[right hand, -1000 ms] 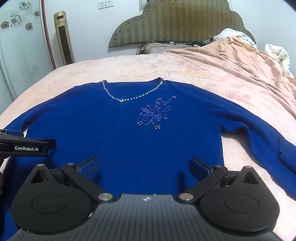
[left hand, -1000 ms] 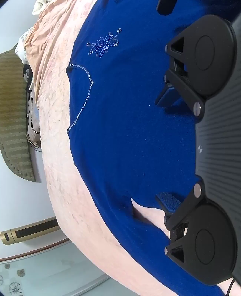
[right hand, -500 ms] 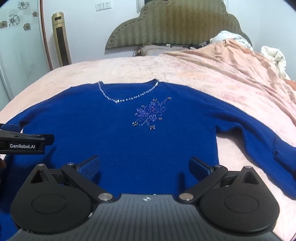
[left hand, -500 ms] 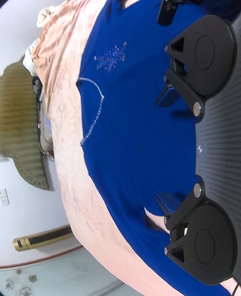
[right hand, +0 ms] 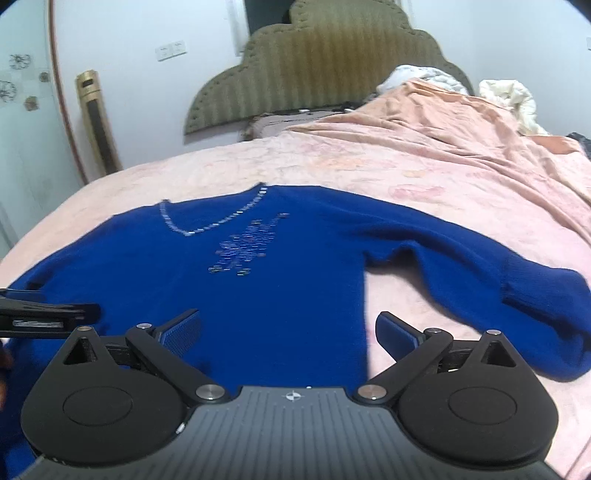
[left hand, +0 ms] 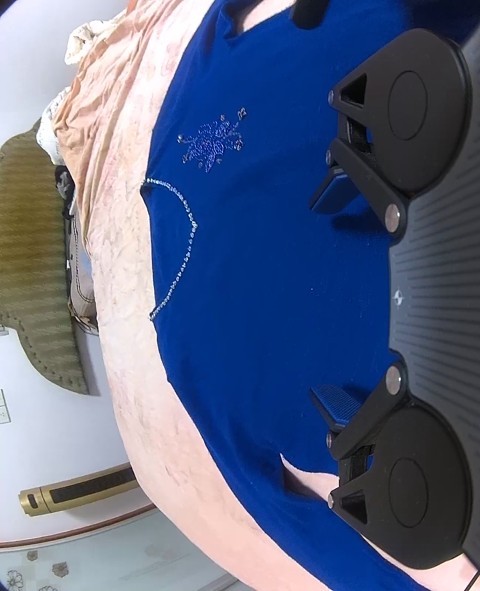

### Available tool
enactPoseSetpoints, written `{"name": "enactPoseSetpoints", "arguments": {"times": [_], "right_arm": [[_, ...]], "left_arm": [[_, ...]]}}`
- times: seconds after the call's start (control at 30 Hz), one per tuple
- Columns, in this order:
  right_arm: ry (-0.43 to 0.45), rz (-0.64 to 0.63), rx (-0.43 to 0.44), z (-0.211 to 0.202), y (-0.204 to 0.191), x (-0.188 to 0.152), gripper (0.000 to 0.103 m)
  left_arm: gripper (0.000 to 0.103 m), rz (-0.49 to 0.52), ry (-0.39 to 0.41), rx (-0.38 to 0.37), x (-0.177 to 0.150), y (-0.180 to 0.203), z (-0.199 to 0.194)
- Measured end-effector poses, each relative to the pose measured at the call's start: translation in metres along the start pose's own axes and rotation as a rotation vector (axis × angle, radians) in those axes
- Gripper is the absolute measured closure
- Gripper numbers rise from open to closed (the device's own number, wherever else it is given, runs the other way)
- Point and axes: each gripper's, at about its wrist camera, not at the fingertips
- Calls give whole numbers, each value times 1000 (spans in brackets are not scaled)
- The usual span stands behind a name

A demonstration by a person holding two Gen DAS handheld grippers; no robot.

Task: Fold small clothes
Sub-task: 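Move both grippers over the spread blue sweater toward its sleeves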

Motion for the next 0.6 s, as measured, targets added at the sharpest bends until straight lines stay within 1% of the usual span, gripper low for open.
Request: {"name": "enactPoseSetpoints", "arguments": {"times": [0.1,0.2,0.3,0.47,0.6], "right_arm": [[-15,-28,45,4,-8,-2,0],[-30,-70,58,6,-18,-4,0],[-22,-93,72,6,-22,-4,0],[19,-117,28,0,-23,-3,0],[35,-111,21,-3,-23,-3,1]], "left_arm": [[4,23,11,30,-1,3,-1],[4,35,14,53,-2,5,0],[4,28,3,50,0,4,0],[4,34,-9,57,1,7,1],[4,35,-31,61,2,10,1]]}}
Point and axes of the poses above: each gripper's, at about its wrist camera, not at the fingertips, and z roughly the way its jaws point, y to its right, x to its top, and after that the axes turned 1 degree about y, right-handed
